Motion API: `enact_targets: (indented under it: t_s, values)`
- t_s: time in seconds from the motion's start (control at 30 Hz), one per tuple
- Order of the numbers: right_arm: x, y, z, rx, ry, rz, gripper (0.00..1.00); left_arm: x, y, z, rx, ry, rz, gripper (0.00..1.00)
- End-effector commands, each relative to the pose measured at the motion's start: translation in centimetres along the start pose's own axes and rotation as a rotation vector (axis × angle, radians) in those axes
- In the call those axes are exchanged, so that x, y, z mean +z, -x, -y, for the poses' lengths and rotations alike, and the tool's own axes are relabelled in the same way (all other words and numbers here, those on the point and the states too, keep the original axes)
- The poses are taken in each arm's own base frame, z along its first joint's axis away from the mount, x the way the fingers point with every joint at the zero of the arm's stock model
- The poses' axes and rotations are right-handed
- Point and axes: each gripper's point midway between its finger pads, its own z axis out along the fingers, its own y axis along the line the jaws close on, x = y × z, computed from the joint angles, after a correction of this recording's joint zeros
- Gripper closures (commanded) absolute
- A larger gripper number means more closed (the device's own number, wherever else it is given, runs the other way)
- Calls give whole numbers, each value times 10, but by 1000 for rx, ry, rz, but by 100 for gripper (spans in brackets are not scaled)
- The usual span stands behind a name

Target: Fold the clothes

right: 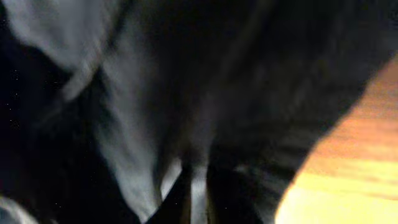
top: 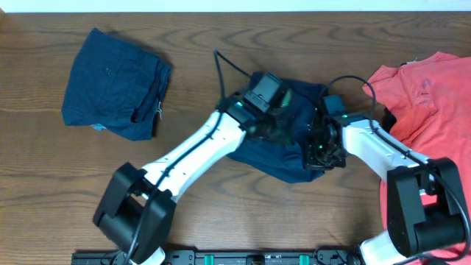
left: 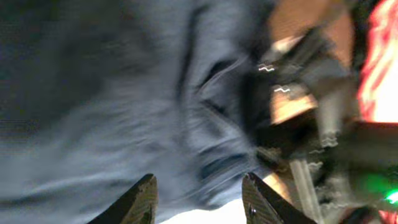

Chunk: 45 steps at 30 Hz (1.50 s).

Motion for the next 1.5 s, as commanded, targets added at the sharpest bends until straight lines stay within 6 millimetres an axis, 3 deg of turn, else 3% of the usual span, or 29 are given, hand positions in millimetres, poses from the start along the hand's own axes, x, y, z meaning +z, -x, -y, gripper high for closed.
enact_targets:
  t_s: [0.0,0.17,0.3,0.5,0.7,0.73,0.8,0.87,0.9,1.0,1.1,1.2,1.3,1.43,1.47]
  values:
    - [-33,5,-5,-64,96,86,85,-33,14,-21,37,63,58,54]
    - [-85,25,-6,14,199,285,66,-43,0,-65,-1,175,-20,51]
    - [-99,37,-3,77,222,358,60,-49,-2,-82,-37,196,-37,50]
    - [-74,44,-21,61,287,305,52,-52,2,-94,-44,205,-30,45]
    - [-38,49,-21,113,296,213,43,-53,2,-95,-45,206,-32,44]
    - [-36,50,-26,109,327,203,46,-53,2,-95,-46,206,-33,44]
    - [-35,54,-44,53,440,196,62,-53,2,-95,-45,206,-31,44]
    - [-35,58,-52,39,489,200,67,-53,3,-95,-45,206,-30,44]
    - [-33,59,-53,44,489,200,67,-53,3,-95,-45,206,-29,44]
    - [-25,60,-51,44,471,192,47,-53,3,-95,-45,205,-29,44]
    - [-13,60,-47,55,439,173,45,-53,3,-95,-45,206,-29,44]
    - [-2,61,-47,58,437,157,52,-53,3,-95,-45,205,-28,44]
    - [3,65,-51,44,459,160,73,-53,3,-95,-45,205,-28,44]
    - [-7,74,-57,10,498,207,99,-53,2,-95,-46,206,-32,44]
    - [-11,76,-58,9,505,215,99,-53,2,-95,-46,206,-33,44]
